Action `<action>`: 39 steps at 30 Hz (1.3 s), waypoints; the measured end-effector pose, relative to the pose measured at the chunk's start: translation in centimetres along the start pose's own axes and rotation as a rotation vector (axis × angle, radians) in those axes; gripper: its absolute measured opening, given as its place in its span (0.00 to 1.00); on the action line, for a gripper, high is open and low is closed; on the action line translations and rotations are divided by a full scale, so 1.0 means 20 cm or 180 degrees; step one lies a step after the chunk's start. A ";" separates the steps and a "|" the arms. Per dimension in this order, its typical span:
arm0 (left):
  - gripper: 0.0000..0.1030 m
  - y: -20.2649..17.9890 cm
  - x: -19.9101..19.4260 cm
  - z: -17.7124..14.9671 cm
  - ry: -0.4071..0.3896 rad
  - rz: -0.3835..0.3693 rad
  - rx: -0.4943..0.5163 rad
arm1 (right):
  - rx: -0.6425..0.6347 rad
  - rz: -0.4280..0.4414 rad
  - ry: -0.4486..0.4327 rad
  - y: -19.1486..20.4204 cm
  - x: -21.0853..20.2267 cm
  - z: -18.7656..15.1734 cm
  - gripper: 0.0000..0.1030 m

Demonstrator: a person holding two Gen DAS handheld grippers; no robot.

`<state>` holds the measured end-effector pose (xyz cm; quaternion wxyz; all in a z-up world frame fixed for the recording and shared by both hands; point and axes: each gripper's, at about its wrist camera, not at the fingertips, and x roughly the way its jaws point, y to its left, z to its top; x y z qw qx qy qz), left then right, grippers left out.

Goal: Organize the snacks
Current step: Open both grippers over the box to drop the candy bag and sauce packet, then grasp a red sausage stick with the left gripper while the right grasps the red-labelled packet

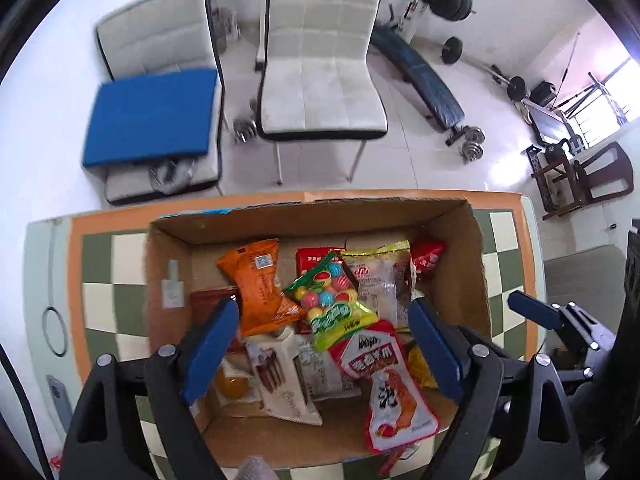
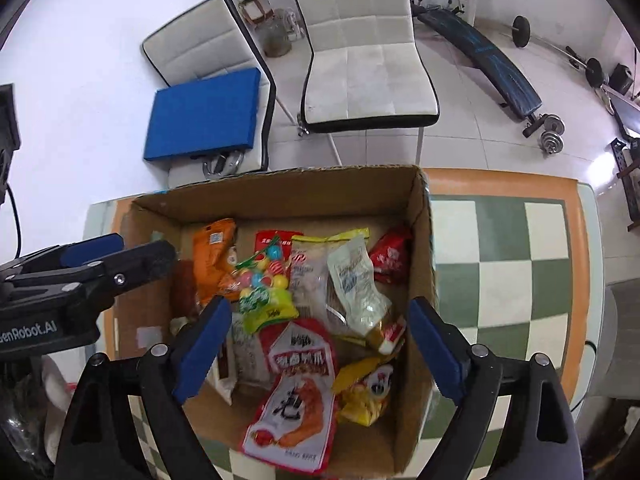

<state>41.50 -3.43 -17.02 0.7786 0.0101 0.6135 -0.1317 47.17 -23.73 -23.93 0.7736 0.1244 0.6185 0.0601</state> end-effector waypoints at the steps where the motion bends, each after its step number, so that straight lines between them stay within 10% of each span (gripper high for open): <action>1: 0.84 -0.01 -0.04 -0.05 -0.0072 0.0042 0.0032 | 0.0010 0.0020 -0.0045 0.00 -0.04 -0.04 0.89; 8: 0.84 -0.14 -0.18 -0.60 -0.0359 0.0543 0.0271 | 0.0229 0.0061 -0.0152 -0.13 -0.27 -0.46 0.89; 16: 0.84 -0.41 0.29 -1.08 0.0474 0.0356 0.0684 | 0.0809 -0.0024 0.0135 -0.47 -0.18 -1.07 0.76; 21: 0.65 -0.52 0.55 -1.10 0.0738 0.0260 0.0716 | 0.1055 -0.0098 0.0326 -0.63 -0.03 -1.28 0.59; 27: 0.64 -0.66 0.78 -1.11 0.0951 0.0277 0.0918 | 0.1211 -0.0194 0.0459 -0.73 0.07 -1.44 0.58; 32: 0.17 -0.68 0.79 -1.12 0.0995 0.0076 0.0850 | 0.1229 -0.0229 0.0574 -0.75 0.13 -1.49 0.58; 39: 0.15 -0.47 0.69 -1.18 0.0943 0.0078 0.0383 | 0.1378 0.0046 0.0656 -0.71 0.24 -1.45 0.58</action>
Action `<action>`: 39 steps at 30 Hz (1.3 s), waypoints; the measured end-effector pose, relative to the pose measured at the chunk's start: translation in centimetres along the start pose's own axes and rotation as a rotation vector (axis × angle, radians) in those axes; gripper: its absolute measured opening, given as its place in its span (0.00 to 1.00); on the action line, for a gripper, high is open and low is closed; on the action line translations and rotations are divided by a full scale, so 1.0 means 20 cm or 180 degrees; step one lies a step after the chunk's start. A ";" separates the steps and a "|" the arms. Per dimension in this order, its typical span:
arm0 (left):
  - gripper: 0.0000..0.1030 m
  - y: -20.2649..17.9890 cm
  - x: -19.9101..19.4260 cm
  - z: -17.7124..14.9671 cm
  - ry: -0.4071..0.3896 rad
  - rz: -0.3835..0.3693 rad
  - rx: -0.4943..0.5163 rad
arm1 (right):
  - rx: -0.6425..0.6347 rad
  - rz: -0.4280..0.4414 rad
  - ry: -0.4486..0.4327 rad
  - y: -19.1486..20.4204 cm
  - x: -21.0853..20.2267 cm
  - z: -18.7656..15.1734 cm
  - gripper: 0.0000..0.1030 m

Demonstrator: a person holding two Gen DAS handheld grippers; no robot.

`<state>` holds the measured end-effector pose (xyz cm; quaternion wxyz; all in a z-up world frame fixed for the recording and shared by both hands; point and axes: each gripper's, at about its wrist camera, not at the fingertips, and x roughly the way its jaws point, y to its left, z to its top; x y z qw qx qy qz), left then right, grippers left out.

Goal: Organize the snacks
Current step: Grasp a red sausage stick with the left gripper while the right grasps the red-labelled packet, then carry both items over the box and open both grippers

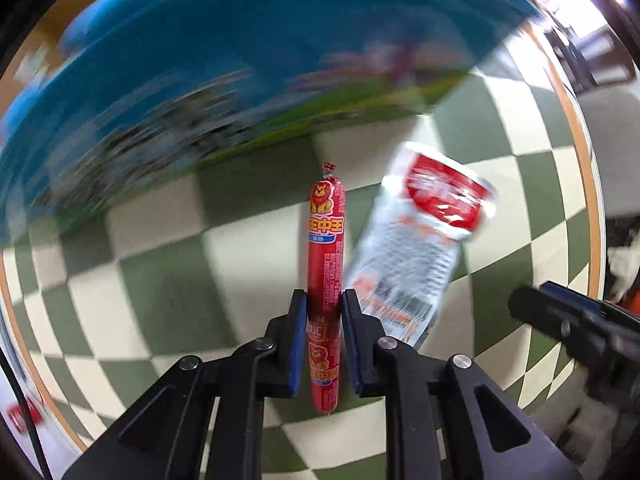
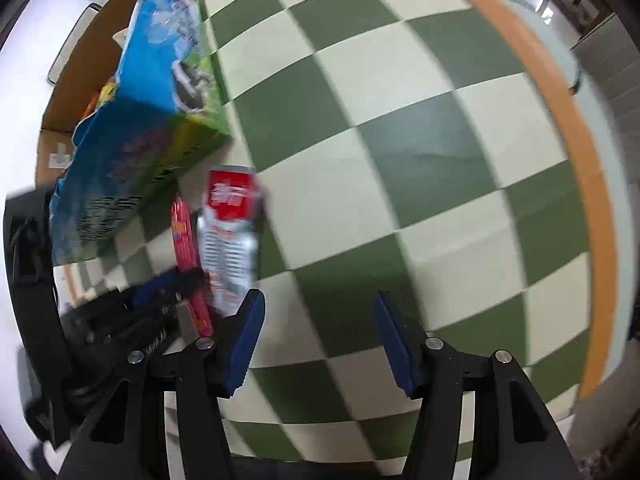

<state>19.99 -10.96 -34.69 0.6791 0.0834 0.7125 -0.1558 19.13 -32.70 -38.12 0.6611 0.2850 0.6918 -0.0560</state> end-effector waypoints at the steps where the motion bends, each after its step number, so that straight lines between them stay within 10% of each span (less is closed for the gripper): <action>1: 0.15 0.05 -0.01 -0.02 0.0006 -0.0030 -0.0095 | 0.0049 0.0079 0.0034 0.03 0.02 0.01 0.58; 16: 0.15 0.42 0.02 -0.21 0.0102 -0.0030 -0.0759 | 0.0212 -0.0173 -0.0162 0.46 0.31 0.13 0.70; 25: 0.15 0.44 0.03 -0.21 0.0085 -0.0104 -0.0818 | -0.0842 -0.1003 -0.0128 0.74 0.40 0.05 0.61; 33: 0.15 0.42 -0.03 -0.22 -0.0033 -0.0134 -0.0731 | -0.1191 -0.0795 -0.0117 0.75 0.36 -0.05 0.31; 39: 0.15 0.36 -0.12 -0.22 -0.0123 -0.0190 -0.0614 | -0.0906 -0.0340 -0.0076 0.68 0.30 -0.06 0.28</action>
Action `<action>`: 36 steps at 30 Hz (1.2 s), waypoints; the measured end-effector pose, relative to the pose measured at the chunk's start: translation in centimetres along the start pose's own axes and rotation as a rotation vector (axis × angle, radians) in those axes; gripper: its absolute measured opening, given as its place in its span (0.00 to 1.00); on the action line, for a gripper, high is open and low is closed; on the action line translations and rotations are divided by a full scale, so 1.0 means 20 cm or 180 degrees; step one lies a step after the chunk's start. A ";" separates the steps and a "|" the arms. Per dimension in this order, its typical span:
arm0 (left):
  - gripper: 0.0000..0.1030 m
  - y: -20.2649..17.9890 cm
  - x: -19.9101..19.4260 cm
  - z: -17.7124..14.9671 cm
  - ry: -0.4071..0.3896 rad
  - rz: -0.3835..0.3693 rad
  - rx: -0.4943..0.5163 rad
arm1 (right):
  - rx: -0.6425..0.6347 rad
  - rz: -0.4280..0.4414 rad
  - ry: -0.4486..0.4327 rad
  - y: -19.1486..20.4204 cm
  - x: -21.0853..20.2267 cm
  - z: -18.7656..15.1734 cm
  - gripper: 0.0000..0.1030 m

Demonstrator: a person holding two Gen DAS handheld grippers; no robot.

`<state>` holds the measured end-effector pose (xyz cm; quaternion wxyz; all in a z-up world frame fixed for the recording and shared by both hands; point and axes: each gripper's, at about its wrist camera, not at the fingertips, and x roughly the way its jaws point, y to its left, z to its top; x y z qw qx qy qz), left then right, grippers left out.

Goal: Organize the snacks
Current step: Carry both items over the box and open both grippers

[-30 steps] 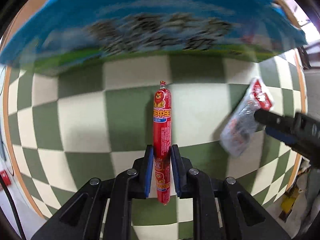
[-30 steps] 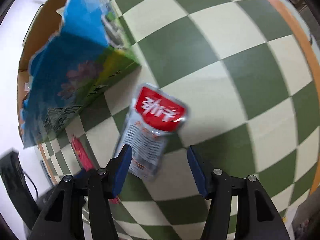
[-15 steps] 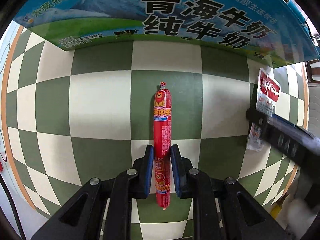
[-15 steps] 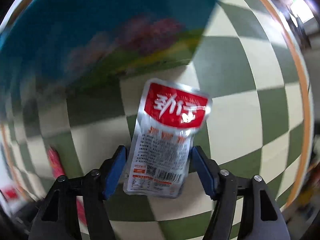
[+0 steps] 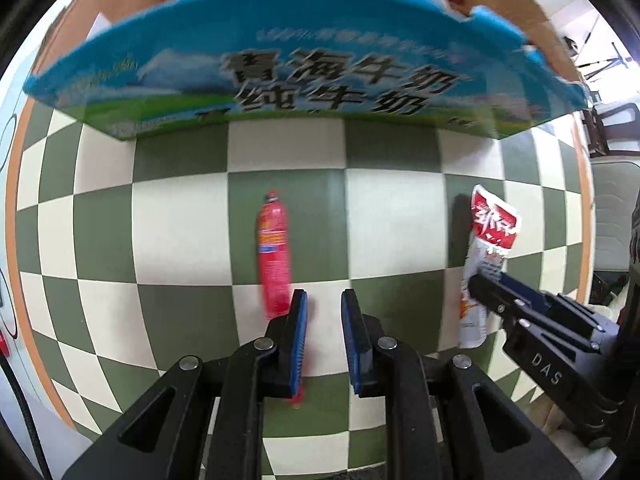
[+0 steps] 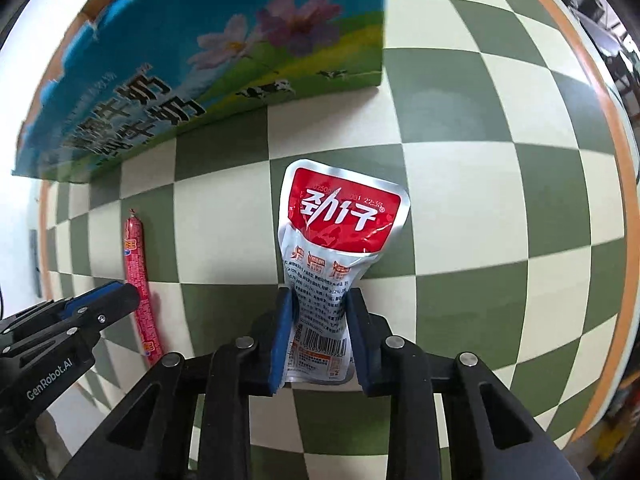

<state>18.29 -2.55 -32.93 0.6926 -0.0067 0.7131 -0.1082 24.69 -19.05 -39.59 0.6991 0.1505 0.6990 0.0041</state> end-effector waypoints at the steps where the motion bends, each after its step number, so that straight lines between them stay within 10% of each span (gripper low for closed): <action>1: 0.15 -0.01 -0.02 0.00 -0.0024 -0.0021 0.0015 | 0.0022 0.0052 -0.0006 -0.02 -0.02 -0.01 0.28; 18: 0.14 -0.19 -0.74 0.21 -0.0685 -0.0527 0.0307 | -0.0101 0.0876 -0.0794 0.02 -0.90 -0.02 0.28; 25: 0.15 -0.09 -0.88 0.52 -0.0783 -0.0467 0.0308 | -0.0198 0.0977 -0.1078 0.08 -1.16 0.28 0.28; 36: 0.15 0.14 -0.74 1.02 -0.0747 -0.0117 0.0118 | -0.0192 0.0619 -0.0993 0.07 -0.97 0.83 0.28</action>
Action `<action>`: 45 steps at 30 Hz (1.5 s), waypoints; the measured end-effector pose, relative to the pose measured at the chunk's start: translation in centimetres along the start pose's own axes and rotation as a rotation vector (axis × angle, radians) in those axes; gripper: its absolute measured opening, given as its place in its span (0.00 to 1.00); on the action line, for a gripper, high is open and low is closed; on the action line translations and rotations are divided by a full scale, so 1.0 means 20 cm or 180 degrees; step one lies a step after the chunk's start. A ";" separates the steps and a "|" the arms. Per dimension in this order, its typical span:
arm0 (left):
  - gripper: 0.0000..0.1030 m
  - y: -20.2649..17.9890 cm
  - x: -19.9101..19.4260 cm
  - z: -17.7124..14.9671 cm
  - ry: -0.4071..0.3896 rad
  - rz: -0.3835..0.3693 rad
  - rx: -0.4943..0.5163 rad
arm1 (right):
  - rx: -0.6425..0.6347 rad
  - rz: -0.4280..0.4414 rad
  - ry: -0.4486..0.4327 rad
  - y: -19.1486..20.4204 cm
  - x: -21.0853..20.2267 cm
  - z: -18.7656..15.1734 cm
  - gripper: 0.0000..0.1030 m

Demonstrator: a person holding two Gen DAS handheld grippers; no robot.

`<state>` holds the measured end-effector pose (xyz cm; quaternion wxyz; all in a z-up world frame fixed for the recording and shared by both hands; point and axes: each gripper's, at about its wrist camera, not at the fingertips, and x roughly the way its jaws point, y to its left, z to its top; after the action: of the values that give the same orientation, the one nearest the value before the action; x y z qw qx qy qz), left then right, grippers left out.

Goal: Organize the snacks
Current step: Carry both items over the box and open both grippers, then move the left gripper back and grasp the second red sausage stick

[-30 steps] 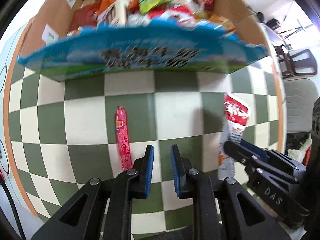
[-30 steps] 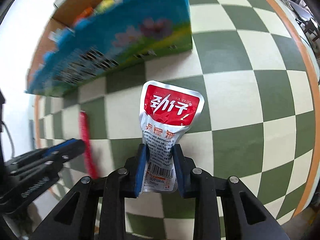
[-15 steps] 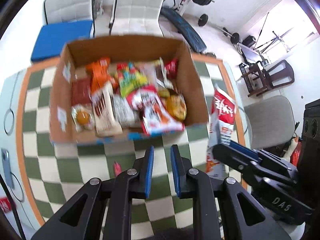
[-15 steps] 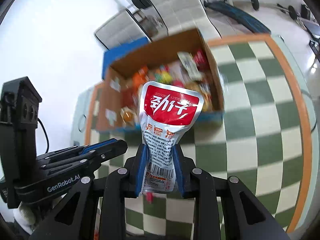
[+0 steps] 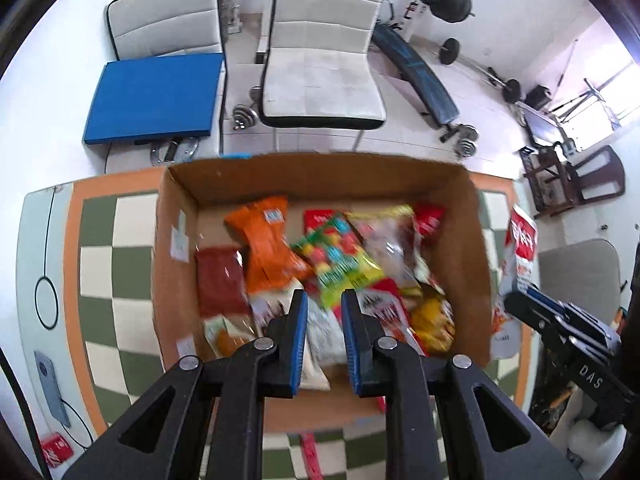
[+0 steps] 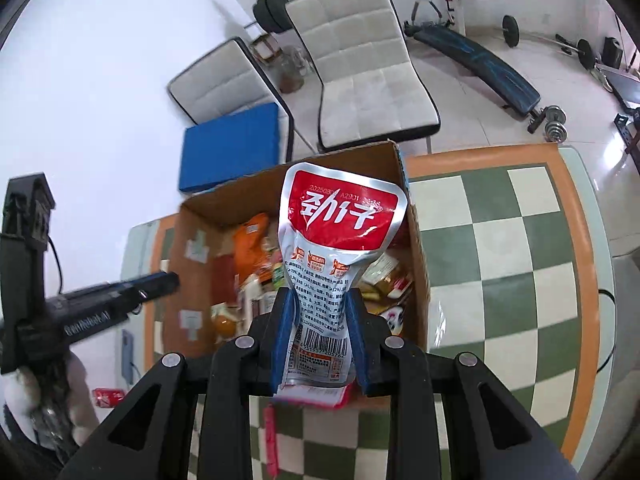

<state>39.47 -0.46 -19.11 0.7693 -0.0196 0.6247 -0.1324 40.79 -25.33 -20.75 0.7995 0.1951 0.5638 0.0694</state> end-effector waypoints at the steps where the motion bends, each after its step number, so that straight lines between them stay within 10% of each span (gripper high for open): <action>1: 0.15 0.02 0.02 0.03 0.0006 0.0016 -0.0016 | 0.0002 -0.0020 0.0018 -0.01 0.03 0.01 0.28; 14: 0.15 0.22 0.34 0.25 0.0328 0.0168 -0.0205 | 0.0051 -0.0331 0.0388 -0.10 0.42 0.11 0.31; 23: 0.20 0.25 0.38 0.25 0.0550 0.0283 -0.0266 | 0.0153 -0.0451 0.0559 -0.08 0.46 0.13 0.71; 33: 0.20 0.13 -0.03 -0.35 0.0219 0.0126 -0.0220 | -0.0070 -0.0254 0.0418 0.04 0.19 -0.11 0.78; 45: 0.20 0.04 0.61 -1.17 0.1378 0.0158 -0.0250 | 0.0351 -0.0255 0.0722 -0.12 0.14 -0.76 0.79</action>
<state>19.18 0.70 -35.98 0.6188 -0.0053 0.7803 -0.0901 27.34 -23.04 -28.47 0.7209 0.2069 0.6609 0.0279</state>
